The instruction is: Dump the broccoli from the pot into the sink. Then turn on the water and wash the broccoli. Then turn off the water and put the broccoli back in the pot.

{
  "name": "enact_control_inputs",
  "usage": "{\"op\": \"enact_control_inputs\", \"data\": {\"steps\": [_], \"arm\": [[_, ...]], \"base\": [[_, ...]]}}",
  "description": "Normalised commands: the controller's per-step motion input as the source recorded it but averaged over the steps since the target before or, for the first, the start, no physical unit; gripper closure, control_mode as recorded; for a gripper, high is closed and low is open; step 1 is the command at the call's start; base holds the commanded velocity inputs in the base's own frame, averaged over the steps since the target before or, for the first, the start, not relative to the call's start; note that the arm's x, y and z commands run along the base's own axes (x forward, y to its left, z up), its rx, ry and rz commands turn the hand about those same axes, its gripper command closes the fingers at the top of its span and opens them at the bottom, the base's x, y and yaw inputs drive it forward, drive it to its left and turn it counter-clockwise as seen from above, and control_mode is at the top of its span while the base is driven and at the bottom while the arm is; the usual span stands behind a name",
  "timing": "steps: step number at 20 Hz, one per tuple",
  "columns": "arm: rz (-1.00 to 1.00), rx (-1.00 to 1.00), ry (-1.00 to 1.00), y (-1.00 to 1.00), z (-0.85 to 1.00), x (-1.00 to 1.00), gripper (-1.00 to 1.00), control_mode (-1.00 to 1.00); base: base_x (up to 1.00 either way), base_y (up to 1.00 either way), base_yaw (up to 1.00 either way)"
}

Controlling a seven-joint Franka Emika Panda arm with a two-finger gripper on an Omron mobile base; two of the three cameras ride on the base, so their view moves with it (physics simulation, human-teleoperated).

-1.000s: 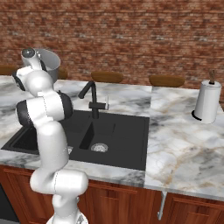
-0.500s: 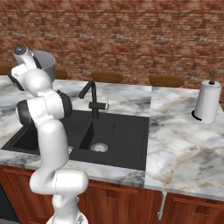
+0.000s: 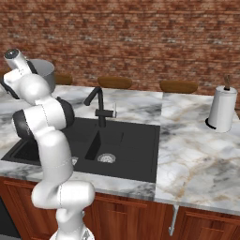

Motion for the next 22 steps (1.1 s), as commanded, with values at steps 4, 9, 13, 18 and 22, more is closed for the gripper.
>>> {"op": "enact_control_inputs", "data": {"steps": [4, 9, 13, 18, 22], "arm": [[0.00, 0.00, 0.00, 0.00, -0.09, -0.51, 1.00, -1.00], [0.00, 0.02, -0.03, 0.04, -0.01, -0.33, 1.00, -1.00], [0.00, 0.05, 0.00, 0.13, -0.10, -0.18, 1.00, -1.00], [0.00, 0.05, 0.00, 0.19, -0.24, -0.23, 1.00, -1.00], [0.00, 0.01, 0.00, 0.26, -0.19, -0.19, 1.00, -1.00]], "base": [[0.00, 0.00, 0.00], [0.00, 0.00, 0.00], [0.00, 0.00, 0.00], [0.00, 0.00, 0.00], [0.00, 0.00, 0.00]]}}
